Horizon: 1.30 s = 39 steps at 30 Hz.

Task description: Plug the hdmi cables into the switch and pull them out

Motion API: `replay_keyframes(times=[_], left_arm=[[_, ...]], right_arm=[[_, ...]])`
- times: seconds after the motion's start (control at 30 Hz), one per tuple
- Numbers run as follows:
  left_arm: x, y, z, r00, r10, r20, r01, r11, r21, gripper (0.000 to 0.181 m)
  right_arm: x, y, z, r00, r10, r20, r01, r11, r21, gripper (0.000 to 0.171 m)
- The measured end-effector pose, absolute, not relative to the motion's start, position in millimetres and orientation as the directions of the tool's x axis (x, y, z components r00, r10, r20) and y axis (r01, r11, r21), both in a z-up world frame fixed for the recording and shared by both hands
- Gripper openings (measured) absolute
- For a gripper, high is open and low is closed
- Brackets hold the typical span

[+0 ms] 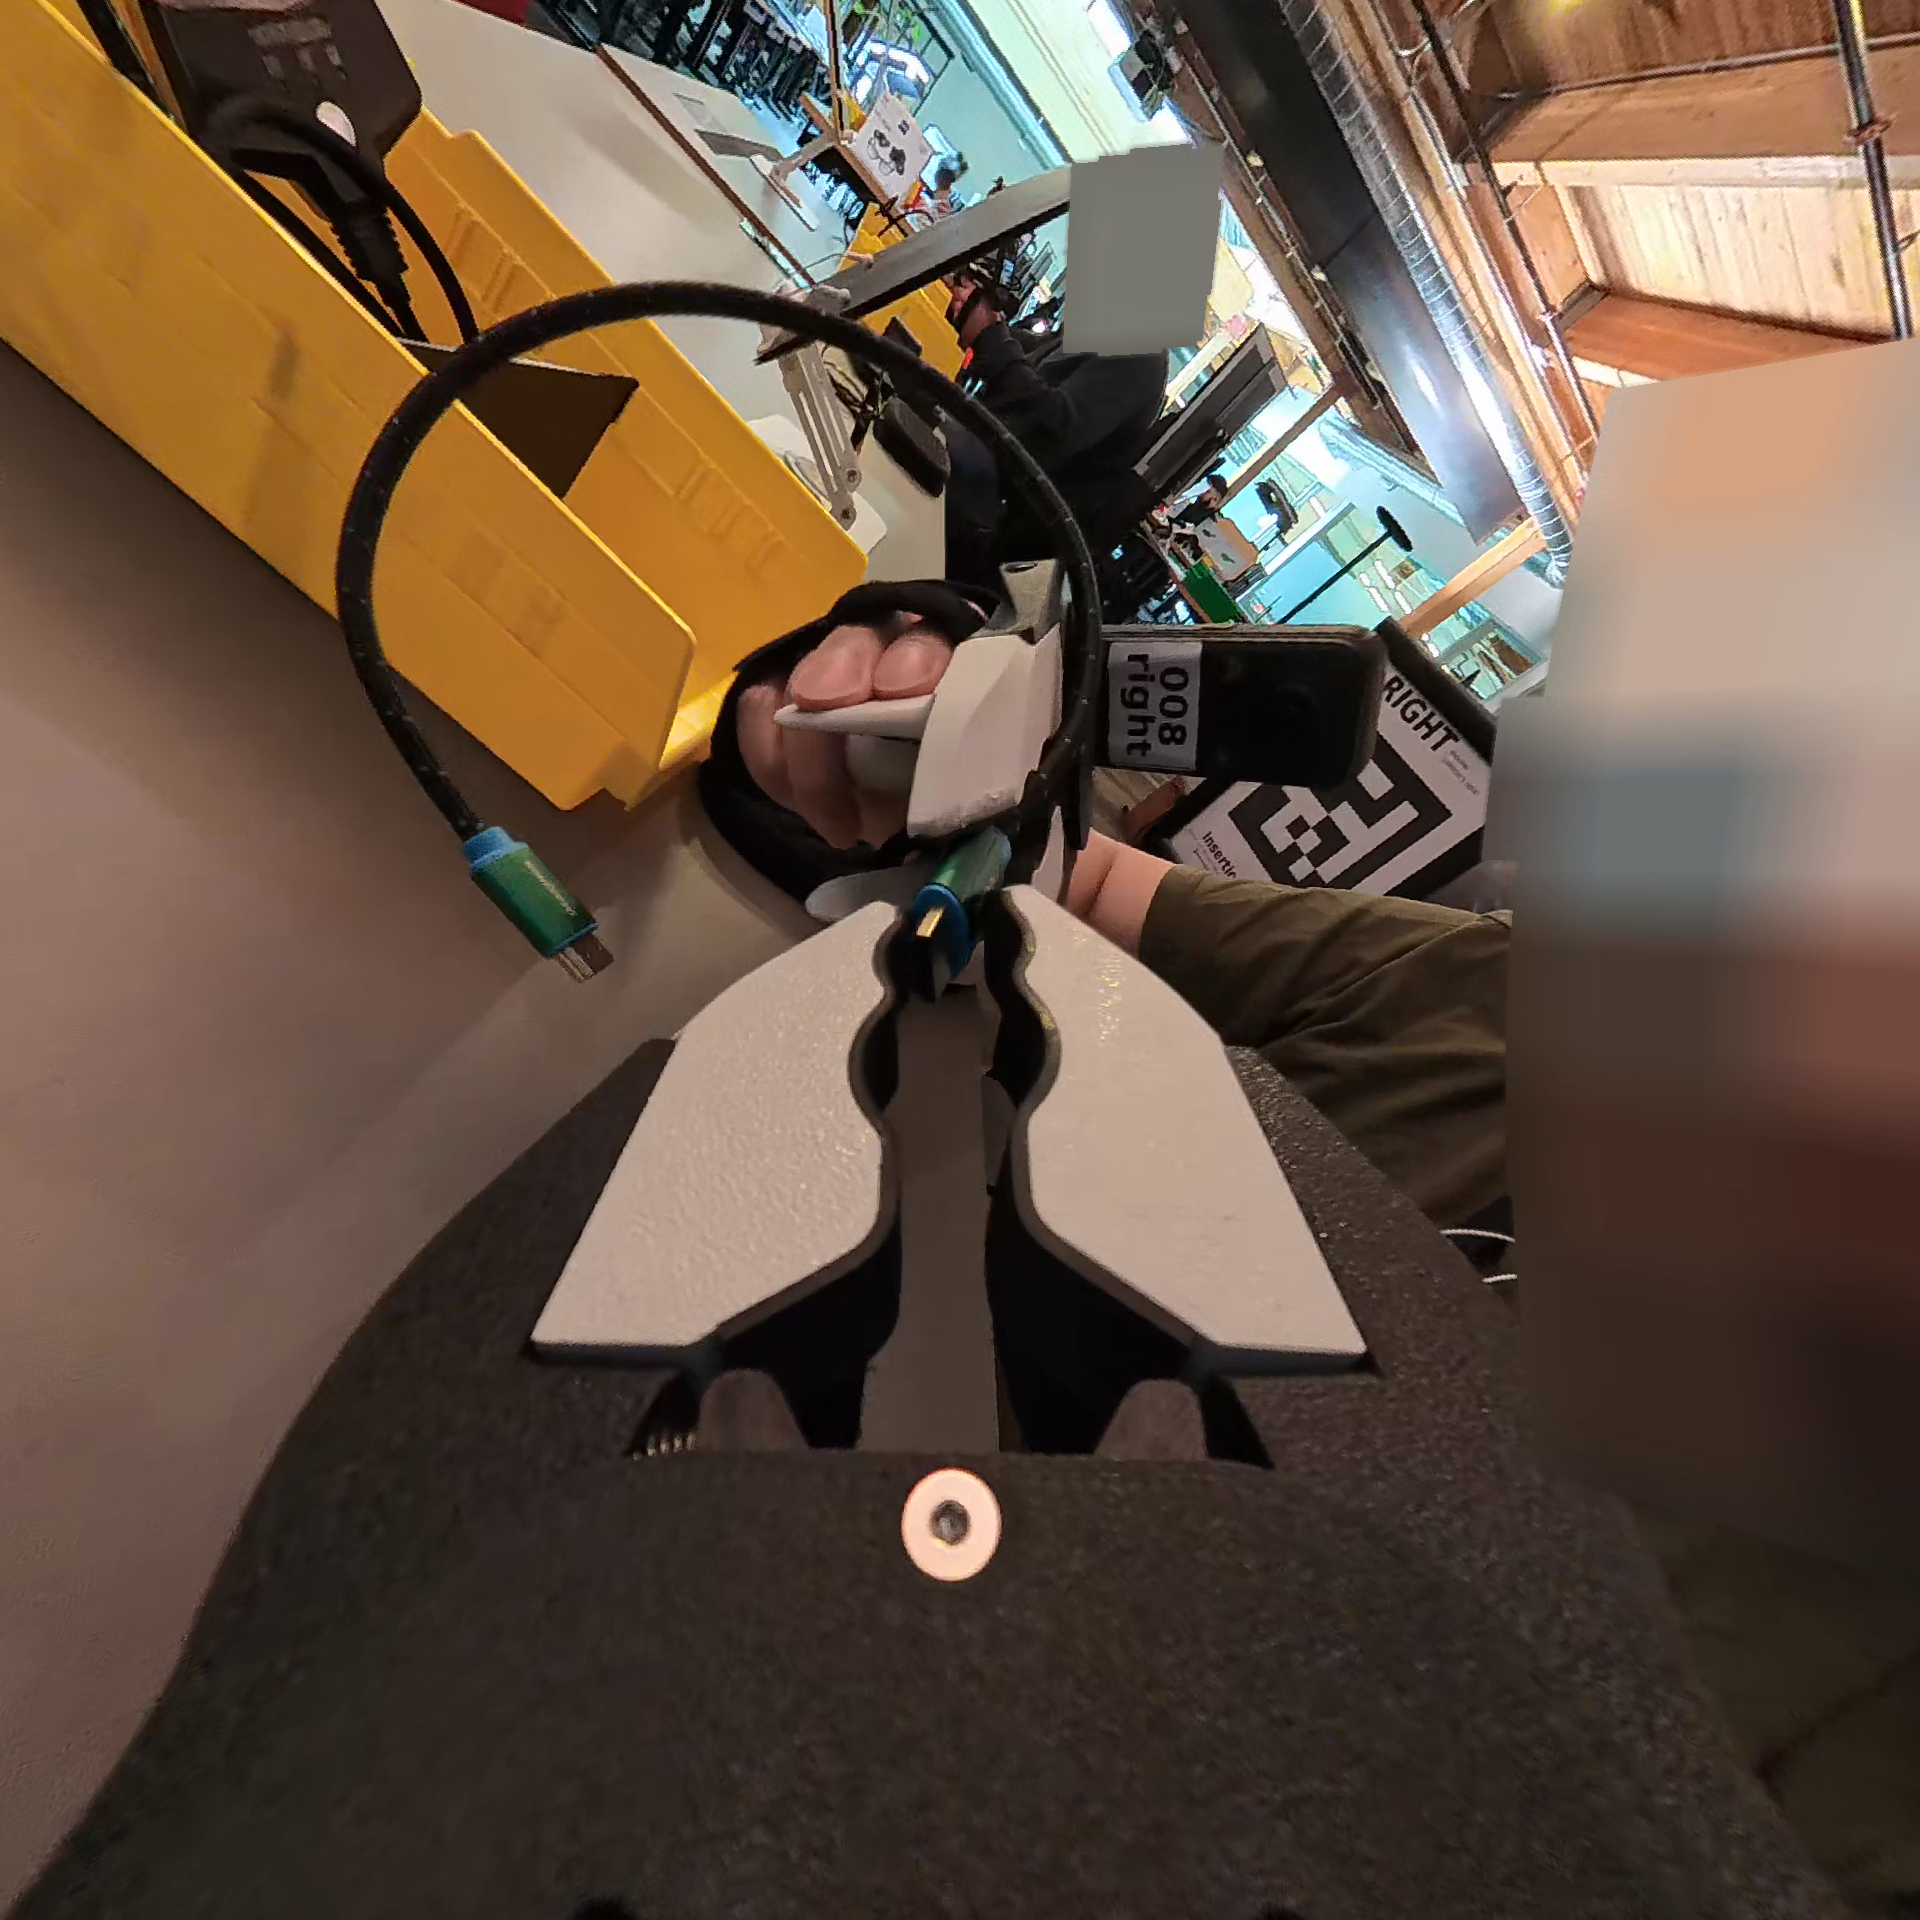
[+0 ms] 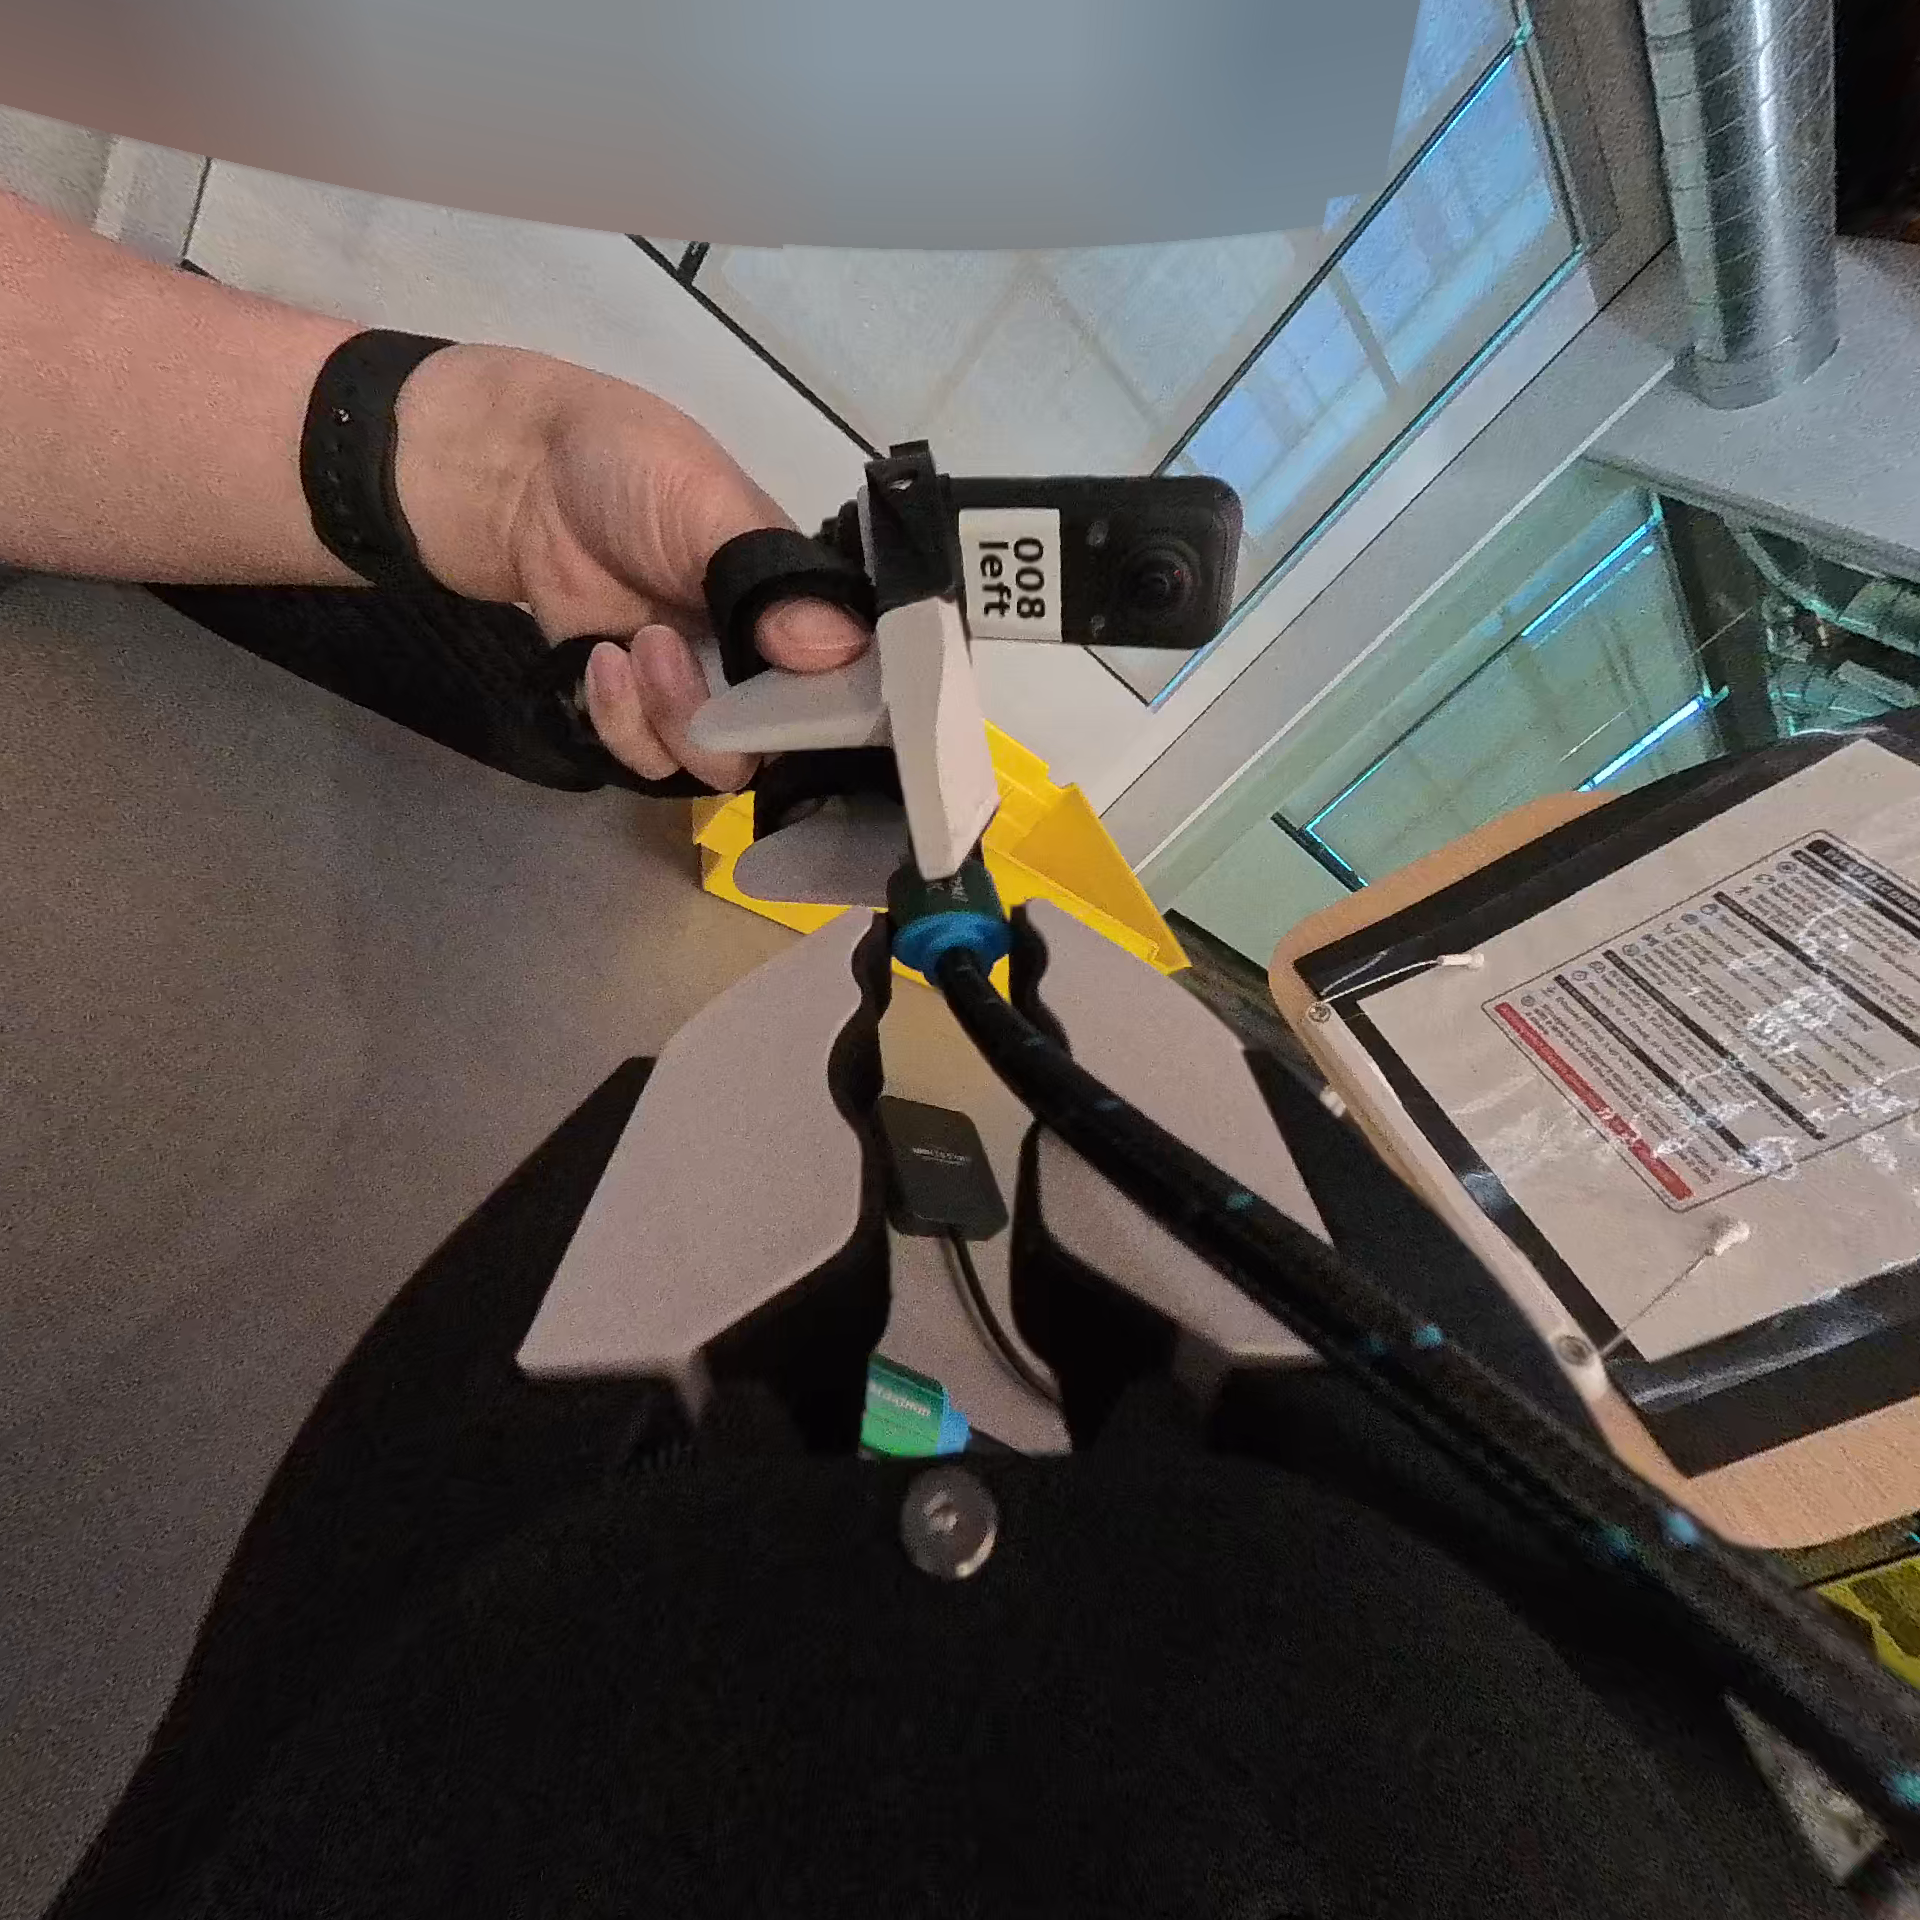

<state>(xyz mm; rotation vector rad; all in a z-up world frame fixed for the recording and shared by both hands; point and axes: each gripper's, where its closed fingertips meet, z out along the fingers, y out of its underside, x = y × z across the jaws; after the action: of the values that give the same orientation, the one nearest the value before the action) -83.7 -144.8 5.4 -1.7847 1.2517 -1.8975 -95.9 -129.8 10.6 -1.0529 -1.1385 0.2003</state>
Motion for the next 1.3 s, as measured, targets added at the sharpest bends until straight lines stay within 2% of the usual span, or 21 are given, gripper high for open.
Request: replay_keyframes(times=[0.1, 0.2, 0.3, 0.4, 0.5, 0.7, 0.77, 0.9, 0.97, 1.13, 1.23, 1.3], left_arm=[[-84.0, -143.5, 6.9, -0.224, -0.691, 0.687, -0.352, -0.6, -0.718, 0.013], [-90.0, -132.8, 19.5, -0.227, -0.754, 0.617, -0.296, -0.551, -0.781, 0.026], [-107.8, -104.2, 28.0, -0.12, -0.893, 0.434, -0.241, -0.398, -0.885, 0.033], [-122.9, -64.2, 7.0, 0.073, -0.978, 0.197, -0.374, -0.21, -0.903, 0.04], [-126.1, -36.4, -30.1, 0.109, -0.991, 0.077, -0.607, -0.127, -0.784, 0.042], [-118.6, -4.4, -100.8, 0.018, -1.0, -0.016, -0.882, -0.008, -0.471, 0.058], [-119.6, 5.9, -118.1, 0.015, -0.999, -0.052, -0.931, 0.005, -0.365, 0.065], [-111.1, 22.4, -138.4, -0.013, -0.992, -0.127, -0.958, 0.049, -0.282, 0.065], [-116.2, 32.8, -151.1, -0.045, -0.984, -0.174, -0.976, 0.08, -0.202, 0.072], [-116.5, 31.4, -158.5, 0.061, -0.997, -0.048, -0.983, -0.052, -0.176, 0.068], [-124.8, 31.5, -158.5, 0.281, -0.959, -0.034, -0.949, -0.273, -0.159, 0.068], [-135.8, 34.7, -158.0, 0.537, -0.843, -0.041, -0.831, -0.519, -0.2, 0.068]], right_arm=[[-95.6, -128.9, 10.6, 0.453, 0.604, 0.656, 0.385, 0.531, -0.755, 0.022], [-90.7, -124.8, 19.2, 0.491, 0.585, 0.645, 0.379, 0.524, -0.763, 0.021], [-71.8, -118.3, 30.2, 0.56, 0.578, 0.594, 0.343, 0.492, -0.8, 0.021], [-62.7, -120.6, 38.0, 0.592, 0.597, 0.542, 0.283, 0.476, -0.833, 0.021], [-62.5, -121.9, 39.1, 0.594, 0.611, 0.523, 0.266, 0.465, -0.844, 0.021], [-59.9, -125.6, 32.4, 0.583, 0.615, 0.531, 0.279, 0.462, -0.842, 0.022], [-60.9, -128.0, 29.3, 0.567, 0.617, 0.547, 0.294, 0.468, -0.833, 0.021], [-57.5, -130.5, 32.5, 0.561, 0.609, 0.561, 0.297, 0.484, -0.823, 0.021], [-52.0, -130.2, 36.2, 0.573, 0.609, 0.548, 0.28, 0.483, -0.829, 0.021], [-42.2, -127.2, 39.1, 0.593, 0.597, 0.541, 0.274, 0.482, -0.832, 0.021], [-40.9, -127.2, 40.0, 0.598, 0.592, 0.54, 0.273, 0.484, -0.832, 0.021], [-41.1, -127.2, 40.2, 0.598, 0.594, 0.539, 0.271, 0.483, -0.833, 0.021]])
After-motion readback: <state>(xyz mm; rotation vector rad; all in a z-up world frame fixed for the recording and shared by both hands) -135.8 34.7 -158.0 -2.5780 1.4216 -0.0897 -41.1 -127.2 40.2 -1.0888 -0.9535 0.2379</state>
